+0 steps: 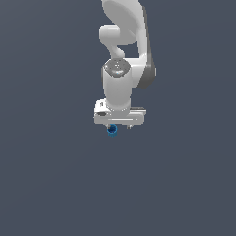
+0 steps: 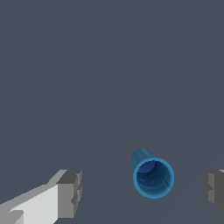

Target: Pick up the object and move it to a goal position.

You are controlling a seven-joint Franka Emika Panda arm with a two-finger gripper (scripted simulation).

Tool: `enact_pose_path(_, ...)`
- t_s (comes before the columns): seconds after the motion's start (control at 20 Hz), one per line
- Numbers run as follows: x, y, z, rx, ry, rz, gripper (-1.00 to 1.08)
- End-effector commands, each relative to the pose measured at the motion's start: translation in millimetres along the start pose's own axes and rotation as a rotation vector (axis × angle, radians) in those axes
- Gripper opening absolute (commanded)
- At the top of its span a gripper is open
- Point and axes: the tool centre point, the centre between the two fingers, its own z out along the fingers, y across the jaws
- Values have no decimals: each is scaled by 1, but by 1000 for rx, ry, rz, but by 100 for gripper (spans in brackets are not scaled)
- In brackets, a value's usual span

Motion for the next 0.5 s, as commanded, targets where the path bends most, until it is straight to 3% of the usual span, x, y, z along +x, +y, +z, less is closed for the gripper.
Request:
enact_pose_path(0.0, 0, 0, 0, 0, 0, 0, 100)
enact_pose_path(0.45, 5, 27, -11, -16, 6, 5, 100)
